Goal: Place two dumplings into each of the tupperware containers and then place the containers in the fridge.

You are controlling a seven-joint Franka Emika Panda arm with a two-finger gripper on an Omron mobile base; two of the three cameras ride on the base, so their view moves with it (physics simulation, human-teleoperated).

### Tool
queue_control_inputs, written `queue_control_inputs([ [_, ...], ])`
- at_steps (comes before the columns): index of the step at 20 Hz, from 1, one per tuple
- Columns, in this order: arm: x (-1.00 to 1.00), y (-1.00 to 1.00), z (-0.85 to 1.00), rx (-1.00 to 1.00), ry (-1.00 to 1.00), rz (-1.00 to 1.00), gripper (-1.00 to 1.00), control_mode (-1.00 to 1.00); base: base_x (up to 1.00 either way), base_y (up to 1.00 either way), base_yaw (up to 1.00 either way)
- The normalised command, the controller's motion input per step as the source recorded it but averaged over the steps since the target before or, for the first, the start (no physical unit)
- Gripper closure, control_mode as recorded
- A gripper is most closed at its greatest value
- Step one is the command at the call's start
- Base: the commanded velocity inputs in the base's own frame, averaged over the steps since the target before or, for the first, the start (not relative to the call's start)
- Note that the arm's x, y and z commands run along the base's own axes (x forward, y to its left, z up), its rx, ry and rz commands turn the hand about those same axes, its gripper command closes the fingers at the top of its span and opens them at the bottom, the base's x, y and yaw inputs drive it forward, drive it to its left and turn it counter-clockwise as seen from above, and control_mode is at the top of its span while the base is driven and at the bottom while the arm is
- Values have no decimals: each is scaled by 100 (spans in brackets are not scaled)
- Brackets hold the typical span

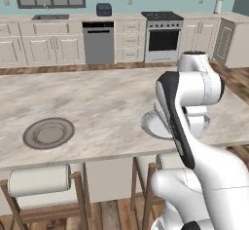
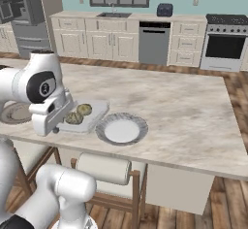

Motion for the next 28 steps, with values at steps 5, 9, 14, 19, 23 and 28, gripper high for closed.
queue_control_inputs([
  [5, -20, -8, 7, 0, -6, 11, 100, -100, 0, 0, 0],
  [9, -12, -3, 5, 0, -1, 0, 100, -100, 0, 0, 0],
  [14, 0, -11, 0, 0, 0, 0, 100, -100, 0, 0, 0],
  [19, 0, -7, 0, 0, 0, -2, 100, -100, 0, 0, 0],
  [23, 0, -1, 0, 0, 0, -7, 100, -100, 0, 0, 0],
  [28, 0, 0, 0, 0, 0, -3, 100, 100, -2, 0, 0],
])
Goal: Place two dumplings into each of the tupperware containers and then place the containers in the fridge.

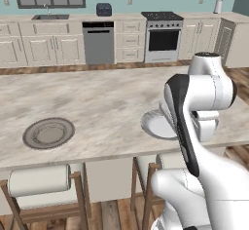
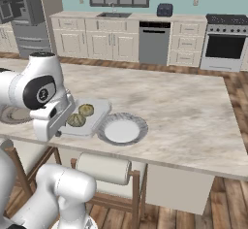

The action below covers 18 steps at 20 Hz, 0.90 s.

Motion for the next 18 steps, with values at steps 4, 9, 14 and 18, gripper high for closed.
queue_control_inputs([
  [4, 0, 0, 0, 0, 0, 0, 100, 100, -23, 83, 0],
  [9, 0, 0, 0, 0, 0, 0, 100, 100, -92, 100, -2],
  [14, 0, 0, 0, 0, 0, 0, 100, 100, -55, 100, 0],
  [18, 0, 0, 0, 0, 0, 0, 100, 100, -4, 100, 0],
])
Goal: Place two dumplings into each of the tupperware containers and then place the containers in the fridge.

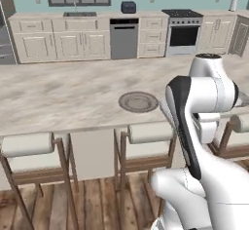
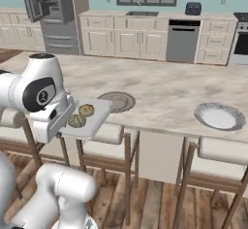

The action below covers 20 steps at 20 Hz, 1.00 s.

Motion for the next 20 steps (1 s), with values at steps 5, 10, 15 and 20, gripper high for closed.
queue_control_inputs([
  [5, 0, 0, 0, 0, 0, 0, 100, 100, 0, 100, 0],
  [10, 0, 0, 0, 0, 0, 0, 100, 100, 0, 100, 0],
  [15, 0, 0, 0, 0, 0, 0, 100, 100, 0, 100, 0],
  [20, 0, 0, 0, 0, 0, 0, 100, 100, 0, 100, 0],
])
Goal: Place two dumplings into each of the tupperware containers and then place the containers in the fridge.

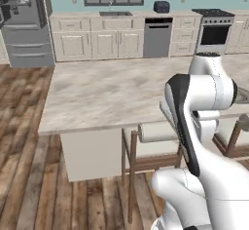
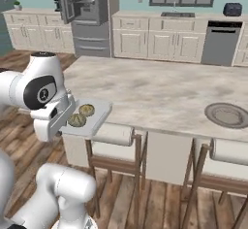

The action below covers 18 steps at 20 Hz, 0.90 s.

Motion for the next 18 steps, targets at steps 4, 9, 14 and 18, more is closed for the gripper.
queue_control_inputs([
  [4, 0, 0, 0, 0, 0, 0, 100, 100, -2, 100, 0],
  [9, 0, 0, 0, 0, 0, 0, 100, 100, -1, 100, 0],
  [14, 0, 0, 0, 0, 0, 0, 100, 100, 0, 100, 1],
  [18, 0, 0, 0, 0, 0, 0, 100, 100, 2, 100, 0],
])
